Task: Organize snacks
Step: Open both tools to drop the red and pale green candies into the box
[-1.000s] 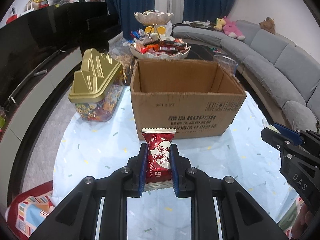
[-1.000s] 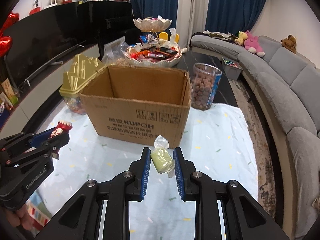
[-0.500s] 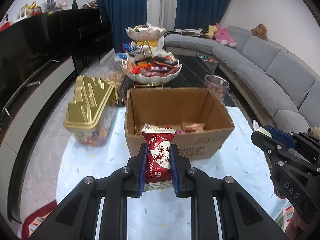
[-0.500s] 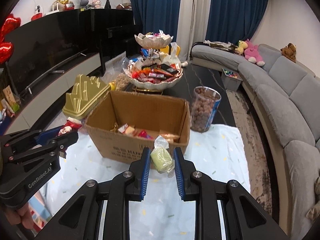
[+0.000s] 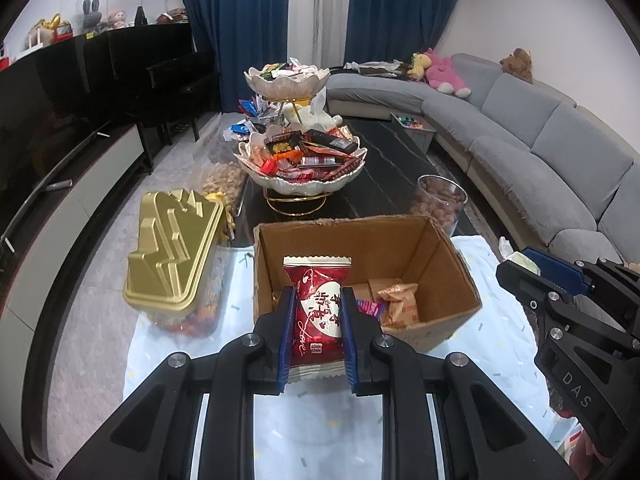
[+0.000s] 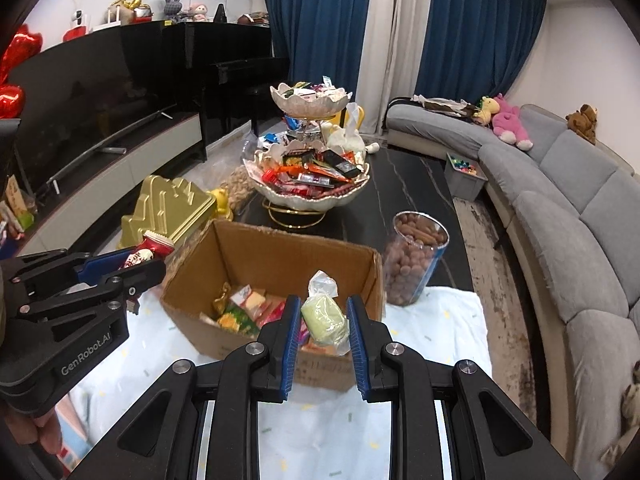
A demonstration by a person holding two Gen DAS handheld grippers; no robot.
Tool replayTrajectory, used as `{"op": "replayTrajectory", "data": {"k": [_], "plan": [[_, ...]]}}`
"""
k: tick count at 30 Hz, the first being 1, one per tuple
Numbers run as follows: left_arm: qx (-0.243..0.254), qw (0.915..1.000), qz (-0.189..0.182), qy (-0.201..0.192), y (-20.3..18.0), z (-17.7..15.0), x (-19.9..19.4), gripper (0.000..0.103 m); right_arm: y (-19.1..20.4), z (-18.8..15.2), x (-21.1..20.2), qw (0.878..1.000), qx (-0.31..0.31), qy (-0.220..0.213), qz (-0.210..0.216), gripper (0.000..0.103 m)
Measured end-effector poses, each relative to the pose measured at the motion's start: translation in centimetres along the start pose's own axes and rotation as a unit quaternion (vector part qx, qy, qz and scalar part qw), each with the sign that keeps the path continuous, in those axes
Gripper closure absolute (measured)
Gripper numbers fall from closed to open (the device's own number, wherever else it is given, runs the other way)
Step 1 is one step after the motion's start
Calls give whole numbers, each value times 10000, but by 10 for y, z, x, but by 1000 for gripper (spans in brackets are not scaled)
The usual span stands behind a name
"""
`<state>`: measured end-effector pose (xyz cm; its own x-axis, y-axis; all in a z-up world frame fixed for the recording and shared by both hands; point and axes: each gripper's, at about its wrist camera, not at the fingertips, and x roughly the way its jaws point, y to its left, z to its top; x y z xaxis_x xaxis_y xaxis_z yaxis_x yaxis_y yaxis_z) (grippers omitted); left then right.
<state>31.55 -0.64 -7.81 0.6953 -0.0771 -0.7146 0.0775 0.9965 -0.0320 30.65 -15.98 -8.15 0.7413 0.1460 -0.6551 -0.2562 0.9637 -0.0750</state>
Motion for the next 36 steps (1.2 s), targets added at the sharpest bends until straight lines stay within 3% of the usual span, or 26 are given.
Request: {"op": "replayTrajectory", "data": {"k": [10,24,30,32,33,34,35,36], "plan": [[2,9999,24,168,8,22,38,81,-7,27,44,9999,48,160,41,78],[-85,9987,29,509,14,30,87,81,-10,34,99,9974,-27,672,257,78],[54,9986,31,526,11,32,92,80,-12,35,103,9976,-16,645,245,76],[40,9985,34,550,12,32,92,71,-13,35,103,9977,-30,635,242,64],[20,9985,20,542,13,32,92,60,-13,35,101,9979,-43,620,207,59],[23,9986,62,525,13,31,90,48,-13,36,100,9981,-60,596,165,45],[41,9986,149,509,13,31,89,44,-13,37,98,9984,-80,545,105,31],[61,9986,207,485,14,31,88,41,-13,37,94,9989,-110,445,-18,27]]}}
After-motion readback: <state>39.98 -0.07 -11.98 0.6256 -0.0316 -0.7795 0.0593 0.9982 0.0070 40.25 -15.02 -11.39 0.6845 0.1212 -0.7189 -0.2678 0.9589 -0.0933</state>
